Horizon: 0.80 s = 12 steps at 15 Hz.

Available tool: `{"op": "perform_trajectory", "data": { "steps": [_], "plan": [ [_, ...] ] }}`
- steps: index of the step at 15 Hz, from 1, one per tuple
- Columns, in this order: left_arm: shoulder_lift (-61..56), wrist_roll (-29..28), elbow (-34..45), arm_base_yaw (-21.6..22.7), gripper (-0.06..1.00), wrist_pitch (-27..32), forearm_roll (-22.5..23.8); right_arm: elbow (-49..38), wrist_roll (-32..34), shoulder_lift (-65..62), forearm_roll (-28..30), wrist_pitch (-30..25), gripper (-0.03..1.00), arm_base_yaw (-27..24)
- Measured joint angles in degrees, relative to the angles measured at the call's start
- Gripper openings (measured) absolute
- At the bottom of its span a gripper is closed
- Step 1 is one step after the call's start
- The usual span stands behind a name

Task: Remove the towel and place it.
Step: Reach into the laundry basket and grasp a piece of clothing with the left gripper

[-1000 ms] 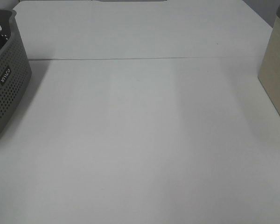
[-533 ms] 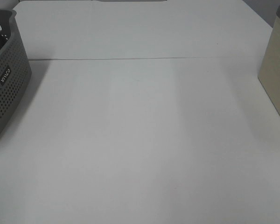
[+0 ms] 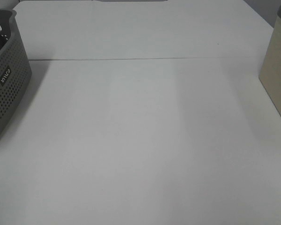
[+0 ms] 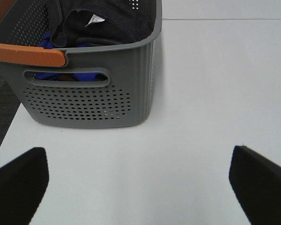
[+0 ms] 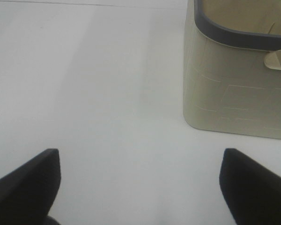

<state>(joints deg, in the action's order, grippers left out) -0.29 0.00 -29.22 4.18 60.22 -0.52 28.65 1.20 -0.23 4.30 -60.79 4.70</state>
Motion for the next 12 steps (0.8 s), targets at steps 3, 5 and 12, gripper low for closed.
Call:
{"op": "perform_trajectory", "data": {
  "steps": [3, 5, 12],
  "plan": [
    [3.09, 3.32, -3.38, 0.00, 0.99, 1.78, 0.00, 0.00, 0.00, 0.00, 0.00, 0.00, 0.88, 0.00],
    [15.47, 13.69, -12.61, 0.00, 0.99, 5.04, 0.00, 0.00, 0.00, 0.00, 0.00, 0.00, 0.88, 0.00],
    [52.37, 41.25, -36.15, 0.00, 0.99, 5.44, 6.76, 0.00, 0.00, 0.00, 0.00, 0.00, 0.88, 0.00]
  ]
}}
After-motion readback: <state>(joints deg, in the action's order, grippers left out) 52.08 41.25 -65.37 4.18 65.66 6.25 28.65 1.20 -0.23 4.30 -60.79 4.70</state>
